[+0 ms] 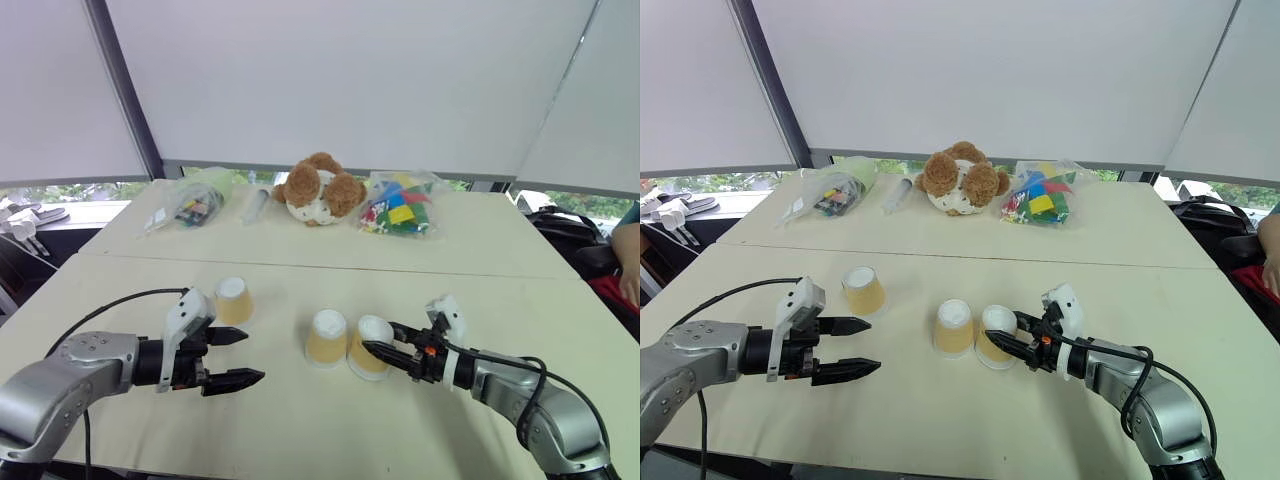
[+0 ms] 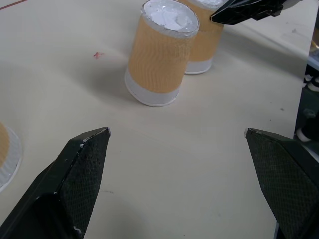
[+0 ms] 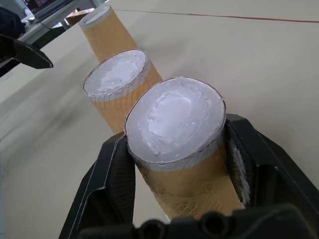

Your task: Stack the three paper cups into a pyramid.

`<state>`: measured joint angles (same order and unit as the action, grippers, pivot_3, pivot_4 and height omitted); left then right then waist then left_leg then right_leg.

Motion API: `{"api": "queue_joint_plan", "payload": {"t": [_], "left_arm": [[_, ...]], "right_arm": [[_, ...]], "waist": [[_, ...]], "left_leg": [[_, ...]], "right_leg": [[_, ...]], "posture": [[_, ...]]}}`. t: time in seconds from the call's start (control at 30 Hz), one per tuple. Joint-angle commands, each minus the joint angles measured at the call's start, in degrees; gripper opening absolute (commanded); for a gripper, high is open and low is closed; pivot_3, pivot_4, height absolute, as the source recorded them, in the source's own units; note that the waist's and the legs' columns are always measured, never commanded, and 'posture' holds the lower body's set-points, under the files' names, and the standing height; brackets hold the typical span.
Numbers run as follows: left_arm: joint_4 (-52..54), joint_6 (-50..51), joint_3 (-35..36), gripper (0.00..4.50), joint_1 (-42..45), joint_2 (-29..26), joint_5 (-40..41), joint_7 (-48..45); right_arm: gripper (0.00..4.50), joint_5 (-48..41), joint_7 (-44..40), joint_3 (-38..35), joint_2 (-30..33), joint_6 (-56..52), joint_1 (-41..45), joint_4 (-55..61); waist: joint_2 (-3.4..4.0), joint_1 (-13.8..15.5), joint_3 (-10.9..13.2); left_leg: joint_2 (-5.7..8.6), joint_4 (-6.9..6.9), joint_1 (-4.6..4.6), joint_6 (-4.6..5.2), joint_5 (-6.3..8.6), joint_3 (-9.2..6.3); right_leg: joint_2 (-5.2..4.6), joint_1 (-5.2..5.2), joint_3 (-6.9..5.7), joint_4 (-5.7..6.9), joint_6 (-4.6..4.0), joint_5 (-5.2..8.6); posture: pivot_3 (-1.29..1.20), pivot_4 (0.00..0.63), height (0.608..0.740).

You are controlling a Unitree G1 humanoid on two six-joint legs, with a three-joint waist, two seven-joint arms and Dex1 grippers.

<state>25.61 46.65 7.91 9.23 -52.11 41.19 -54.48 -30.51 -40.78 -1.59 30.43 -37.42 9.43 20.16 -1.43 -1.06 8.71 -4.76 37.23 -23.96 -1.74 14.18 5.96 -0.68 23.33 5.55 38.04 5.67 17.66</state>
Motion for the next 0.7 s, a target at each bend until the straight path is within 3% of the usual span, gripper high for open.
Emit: {"api": "queue_joint_plan", "payload": {"t": [0.03,0.07,0.27,0.47,0.7], "left_arm": [[0.21,-1.28,0.68,4.5,0.45,0.15,-0.36,0.15],[0.02,-1.4,0.83,4.5,0.52,0.25,-0.51,0.22],[-2.58,-1.81,3.24,4.5,0.67,1.7,-0.15,1.62],[-6.54,-3.29,7.19,4.5,1.31,3.69,-0.64,3.88],[-7.94,-6.87,9.99,4.5,1.15,2.94,-2.54,4.84]], "right_arm": [[3.99,0.3,-0.33,0.94,0.07,0.77,-0.59,1.08],[4.47,0.25,-0.38,0.86,0.27,0.8,-0.65,1.24],[4.47,-2.8,-1.28,-1.71,3.01,-0.95,-0.74,5.64],[4.47,-11.37,-0.69,-9.59,8.54,-7.92,0.21,13.4],[4.47,-18.17,-2.43,-13.78,15.58,-13.1,5.44,12.83]], "waist": [[0.0,0.04,0.0],[0.0,0.05,0.0],[0.0,0.21,0.0],[-0.01,0.22,-0.01],[-0.03,0.17,-0.01]], "left_leg": [[0.0,0.0,0.0,0.0,0.0,0.0],[0.0,0.0,0.0,0.0,0.0,0.0],[0.01,0.01,-0.02,0.0,0.0,0.01],[0.01,0.01,-0.03,0.0,0.0,-0.01],[0.0,0.01,-0.03,0.0,0.0,-0.01]], "right_leg": [[0.0,0.0,0.0,0.0,0.0,0.0],[0.0,0.0,0.0,0.0,0.0,0.0],[-0.02,0.0,0.0,0.0,-0.01,0.01],[-0.02,0.0,-0.01,0.0,0.02,-0.01],[-0.04,0.0,0.0,-0.01,-0.01,0.0]], "posture": [[0.0,0.15,0.739],[0.0,0.15,0.739],[0.0,0.15,0.739],[0.0,0.15,0.739],[0.0,0.15,0.739]]}}
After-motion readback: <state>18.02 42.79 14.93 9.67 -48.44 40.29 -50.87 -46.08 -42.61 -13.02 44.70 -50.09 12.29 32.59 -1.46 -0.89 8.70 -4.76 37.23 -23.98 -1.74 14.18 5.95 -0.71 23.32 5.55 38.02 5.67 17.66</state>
